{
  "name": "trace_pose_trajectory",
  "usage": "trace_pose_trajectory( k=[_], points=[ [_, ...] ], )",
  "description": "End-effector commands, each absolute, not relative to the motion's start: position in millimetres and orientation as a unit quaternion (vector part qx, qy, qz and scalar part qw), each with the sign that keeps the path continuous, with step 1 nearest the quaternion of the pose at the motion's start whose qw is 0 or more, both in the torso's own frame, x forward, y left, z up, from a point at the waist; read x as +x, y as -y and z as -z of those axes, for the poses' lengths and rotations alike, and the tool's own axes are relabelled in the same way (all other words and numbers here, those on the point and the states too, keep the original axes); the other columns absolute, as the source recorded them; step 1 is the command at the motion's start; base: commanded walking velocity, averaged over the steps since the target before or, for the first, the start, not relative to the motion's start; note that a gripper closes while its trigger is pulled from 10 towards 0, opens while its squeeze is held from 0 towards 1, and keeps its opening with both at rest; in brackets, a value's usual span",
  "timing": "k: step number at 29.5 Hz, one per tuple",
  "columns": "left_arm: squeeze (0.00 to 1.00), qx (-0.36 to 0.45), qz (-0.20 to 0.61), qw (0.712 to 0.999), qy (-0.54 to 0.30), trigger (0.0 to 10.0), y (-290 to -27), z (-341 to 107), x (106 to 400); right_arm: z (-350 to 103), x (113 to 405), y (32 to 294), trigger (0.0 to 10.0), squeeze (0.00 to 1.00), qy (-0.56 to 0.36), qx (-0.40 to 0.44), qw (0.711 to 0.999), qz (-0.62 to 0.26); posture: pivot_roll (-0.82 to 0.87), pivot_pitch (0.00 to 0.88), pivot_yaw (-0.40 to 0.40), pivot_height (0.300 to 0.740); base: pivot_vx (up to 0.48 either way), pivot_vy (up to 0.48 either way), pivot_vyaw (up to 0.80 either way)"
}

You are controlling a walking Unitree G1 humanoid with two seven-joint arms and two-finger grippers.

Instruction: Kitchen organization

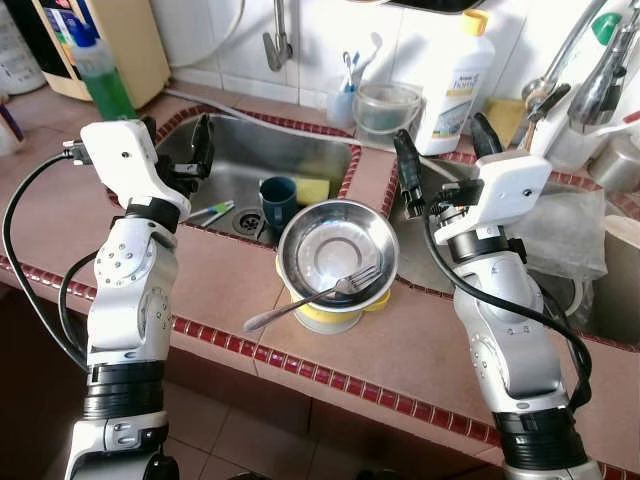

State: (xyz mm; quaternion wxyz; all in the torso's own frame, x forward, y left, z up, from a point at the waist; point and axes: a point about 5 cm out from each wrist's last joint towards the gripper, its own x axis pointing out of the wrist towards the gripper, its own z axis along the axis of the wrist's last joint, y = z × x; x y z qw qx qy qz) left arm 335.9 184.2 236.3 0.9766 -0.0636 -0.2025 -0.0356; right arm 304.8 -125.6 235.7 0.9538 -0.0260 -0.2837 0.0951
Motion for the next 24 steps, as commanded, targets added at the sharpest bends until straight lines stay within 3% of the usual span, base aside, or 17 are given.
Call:
trace_pose_trajectory(
  k=[1, 21, 24],
  points=[
    [0.0, -0.063, 0.033, 0.976, 0.204, 10.0, -185.4, -237.3, 333.6, -233.3, 305.3, 128.6, 10.0, 0.0, 0.283, -0.03, 0.955, -0.086, -0.07, 0.024, 0.028, 0.74, 0.0, 0.0, 0.0],
    [0.0, -0.064, 0.027, 0.979, 0.19, 10.0, -183.8, -240.0, 339.6, -230.0, 312.8, 128.8, 10.0, 0.0, 0.29, -0.036, 0.954, -0.066, -0.08, 0.021, 0.036, 0.74, 0.0, 0.0, 0.0],
    [0.0, -0.068, 0.026, 0.979, 0.189, 10.0, -183.1, -239.7, 340.3, -231.1, 313.7, 128.6, 10.0, 0.0, 0.292, -0.034, 0.954, -0.065, -0.08, 0.017, 0.034, 0.74, 0.0, 0.301, 0.0]
  ],
)
